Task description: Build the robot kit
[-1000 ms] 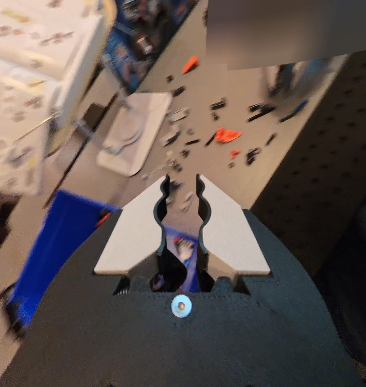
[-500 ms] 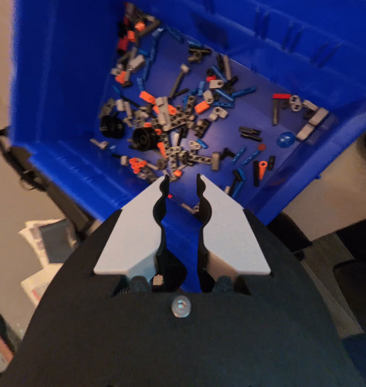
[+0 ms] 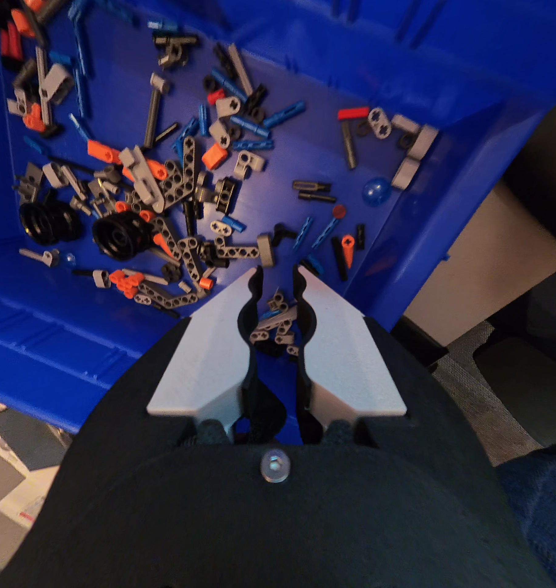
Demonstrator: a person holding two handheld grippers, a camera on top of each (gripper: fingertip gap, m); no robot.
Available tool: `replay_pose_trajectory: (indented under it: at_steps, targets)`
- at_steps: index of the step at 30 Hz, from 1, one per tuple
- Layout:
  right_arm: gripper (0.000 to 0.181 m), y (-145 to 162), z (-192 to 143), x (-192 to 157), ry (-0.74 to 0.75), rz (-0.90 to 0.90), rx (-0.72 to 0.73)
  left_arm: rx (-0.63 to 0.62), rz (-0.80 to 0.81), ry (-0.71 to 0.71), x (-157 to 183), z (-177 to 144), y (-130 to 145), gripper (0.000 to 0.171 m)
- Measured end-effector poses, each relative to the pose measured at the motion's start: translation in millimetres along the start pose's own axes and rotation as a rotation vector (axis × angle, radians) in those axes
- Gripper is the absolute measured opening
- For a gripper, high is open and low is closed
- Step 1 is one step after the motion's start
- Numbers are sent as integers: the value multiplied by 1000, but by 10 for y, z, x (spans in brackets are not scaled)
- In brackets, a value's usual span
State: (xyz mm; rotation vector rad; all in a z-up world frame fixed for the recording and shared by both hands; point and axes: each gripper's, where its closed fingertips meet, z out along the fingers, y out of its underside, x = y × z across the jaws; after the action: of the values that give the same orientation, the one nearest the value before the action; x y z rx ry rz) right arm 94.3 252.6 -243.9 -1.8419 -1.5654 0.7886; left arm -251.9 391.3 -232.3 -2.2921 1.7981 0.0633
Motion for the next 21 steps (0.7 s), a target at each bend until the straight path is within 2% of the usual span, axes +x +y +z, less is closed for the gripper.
replay_pose_trajectory:
  at_steps: [3, 10, 15, 21]
  targets:
    - [16, 15, 10, 11, -1, 5, -1, -7, -9, 16, 21, 21, 59, 17]
    - [16, 67, 39, 36, -11, 24, -10, 1, 56, 117, 260, 29, 4, 16]
    - [16, 66, 28, 39, -8, 21, -9, -103, 97, 135, 261, 144, 65, 15]
    - [16, 56, 18, 32, -7, 18, -7, -109, 97, 130, 256, 173, 35, 10]
